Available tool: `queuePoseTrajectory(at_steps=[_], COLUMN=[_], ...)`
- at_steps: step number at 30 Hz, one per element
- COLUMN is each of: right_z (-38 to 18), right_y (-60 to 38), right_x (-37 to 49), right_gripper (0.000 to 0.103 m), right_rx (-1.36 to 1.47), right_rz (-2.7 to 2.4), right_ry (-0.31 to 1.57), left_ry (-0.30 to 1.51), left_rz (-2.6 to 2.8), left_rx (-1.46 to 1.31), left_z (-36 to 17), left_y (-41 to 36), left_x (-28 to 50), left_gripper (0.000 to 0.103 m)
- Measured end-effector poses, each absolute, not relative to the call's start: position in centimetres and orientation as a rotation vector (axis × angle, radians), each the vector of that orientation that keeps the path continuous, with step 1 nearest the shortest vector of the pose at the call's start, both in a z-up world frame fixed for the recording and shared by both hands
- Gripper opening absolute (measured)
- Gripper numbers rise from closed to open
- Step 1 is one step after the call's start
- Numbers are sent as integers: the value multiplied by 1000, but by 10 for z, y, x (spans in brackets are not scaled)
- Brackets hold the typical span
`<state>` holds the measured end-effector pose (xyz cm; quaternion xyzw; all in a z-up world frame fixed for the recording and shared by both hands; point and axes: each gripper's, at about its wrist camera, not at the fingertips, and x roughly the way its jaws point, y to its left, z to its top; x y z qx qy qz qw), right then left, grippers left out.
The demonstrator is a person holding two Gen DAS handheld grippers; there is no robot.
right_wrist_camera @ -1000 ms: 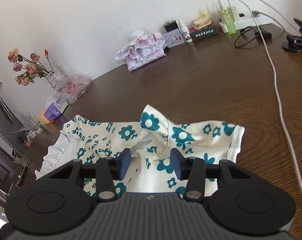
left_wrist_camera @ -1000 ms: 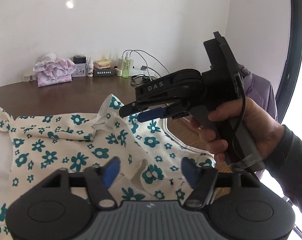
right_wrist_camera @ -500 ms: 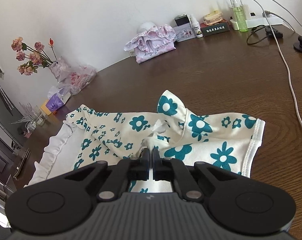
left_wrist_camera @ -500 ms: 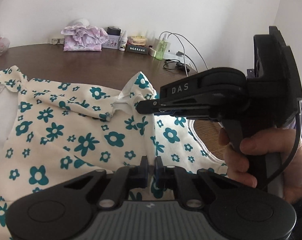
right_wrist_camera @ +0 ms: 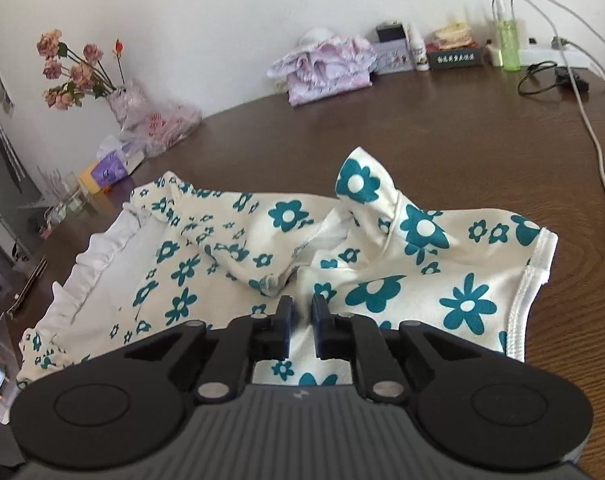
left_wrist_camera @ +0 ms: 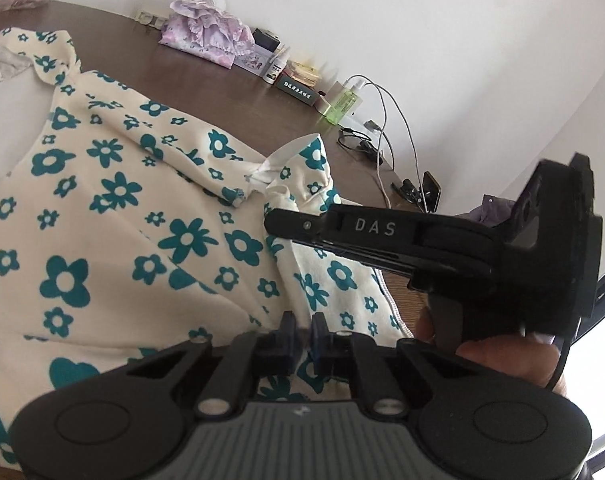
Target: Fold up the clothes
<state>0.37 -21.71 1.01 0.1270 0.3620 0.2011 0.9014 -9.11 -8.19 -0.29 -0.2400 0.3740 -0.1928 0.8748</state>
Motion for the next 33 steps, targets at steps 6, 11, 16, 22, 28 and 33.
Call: queuePoseTrajectory(at_steps=[6,11,16,22,28,33], right_z=[38,37,18,12,8,5], right_y=[-280,-285,-246,-223,-206,-202], right_x=[-72,-130,-141,-128,-121,-119], right_gripper=[27,27,27,1,0,3], right_rx=[356,164,120,97,87,89], right_rz=[335,302,383,410,480,491], right_ry=[573,564,576,579,606,617], left_ry=[817,965,1017,998,995,958], left_rz=[-496,-473,-446,-496,-456,-462], left_rx=[-507,-453,-299,-389,-377,-311], left_z=[20,31,23,18,12,14], left_y=[-75,-80,-95,-77,-70,-77], left_x=[-73,-11,26,26,27,25], left_gripper=[59,64,31,2,3,6])
